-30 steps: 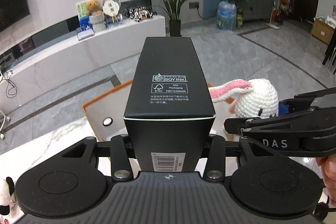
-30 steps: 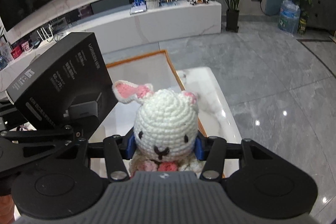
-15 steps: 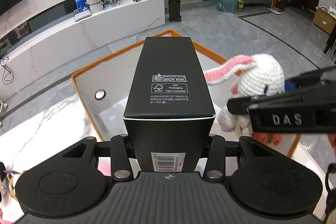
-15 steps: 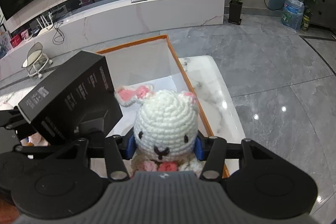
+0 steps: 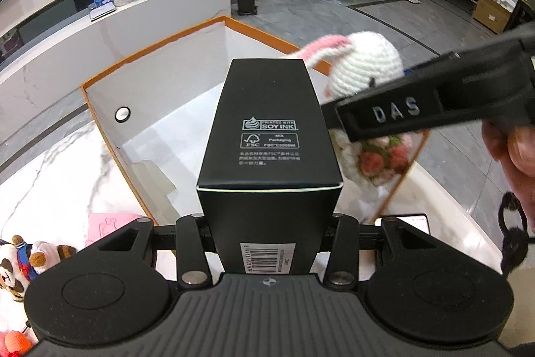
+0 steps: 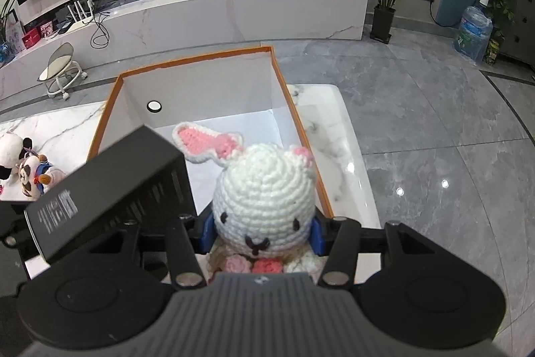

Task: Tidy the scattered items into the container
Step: 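Release the bunny into the orange box with the right tool while the left tool releases the black box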

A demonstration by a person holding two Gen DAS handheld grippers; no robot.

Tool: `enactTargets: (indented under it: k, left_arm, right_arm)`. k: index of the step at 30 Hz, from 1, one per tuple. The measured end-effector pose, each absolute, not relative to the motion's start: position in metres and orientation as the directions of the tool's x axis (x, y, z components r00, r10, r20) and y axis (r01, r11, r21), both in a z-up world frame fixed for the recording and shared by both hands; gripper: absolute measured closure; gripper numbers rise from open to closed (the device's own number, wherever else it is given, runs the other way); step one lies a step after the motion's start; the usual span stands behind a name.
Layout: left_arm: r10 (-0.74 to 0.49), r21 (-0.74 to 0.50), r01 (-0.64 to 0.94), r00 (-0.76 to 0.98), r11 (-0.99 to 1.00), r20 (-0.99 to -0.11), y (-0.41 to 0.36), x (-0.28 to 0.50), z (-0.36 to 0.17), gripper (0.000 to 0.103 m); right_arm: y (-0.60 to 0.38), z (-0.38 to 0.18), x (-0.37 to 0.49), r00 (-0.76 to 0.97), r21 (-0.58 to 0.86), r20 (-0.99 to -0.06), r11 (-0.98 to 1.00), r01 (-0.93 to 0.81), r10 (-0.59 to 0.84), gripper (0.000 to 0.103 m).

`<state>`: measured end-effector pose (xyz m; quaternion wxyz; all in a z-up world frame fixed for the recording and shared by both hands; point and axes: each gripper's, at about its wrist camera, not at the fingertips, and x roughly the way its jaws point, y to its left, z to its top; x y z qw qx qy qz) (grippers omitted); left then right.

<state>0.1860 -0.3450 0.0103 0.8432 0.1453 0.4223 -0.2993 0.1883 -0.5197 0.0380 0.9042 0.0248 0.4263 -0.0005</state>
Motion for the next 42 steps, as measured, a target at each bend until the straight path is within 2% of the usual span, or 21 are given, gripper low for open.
enactTargets:
  k: [8,11,12,13,15,42]
  left_arm:
    - [-0.359,0.007,0.619,0.464,0.785,-0.81,-0.343,0.183,0.005,0.052]
    - [-0.344,0.018,0.613,0.467,0.79,-0.814,-0.345,0.184,0.005,0.051]
    - [-0.338,0.022,0.607,0.473,0.795,-0.814,-0.345,0.184,0.006,0.045]
    - [-0.338,0.019,0.6,0.476,0.8,-0.812,-0.345,0.184,0.008,0.034]
    - [-0.342,0.012,0.59,0.484,0.808,-0.806,-0.343,0.185,0.011,0.028]
    - [-0.381,-0.012,0.574,0.527,0.819,-0.76,-0.319,0.178,0.043,0.028]
  right_arm:
    - [-0.518,0.038,0.187,0.629,0.039,-0.778,0.999,0.019,0.018,0.046]
    - [-0.517,0.038,0.188,0.627,0.03,-0.779,0.999,0.021,0.01,0.04]
    - [-0.517,0.039,0.187,0.63,0.029,-0.776,0.999,0.025,0.007,0.037]
    - [-0.518,0.041,0.187,0.635,0.03,-0.772,0.999,0.028,0.005,0.035]
    - [-0.519,0.042,0.186,0.644,0.037,-0.765,0.999,0.034,0.006,0.035]
    - [-0.496,0.066,0.18,0.684,0.03,-0.73,0.999,0.024,0.006,0.034]
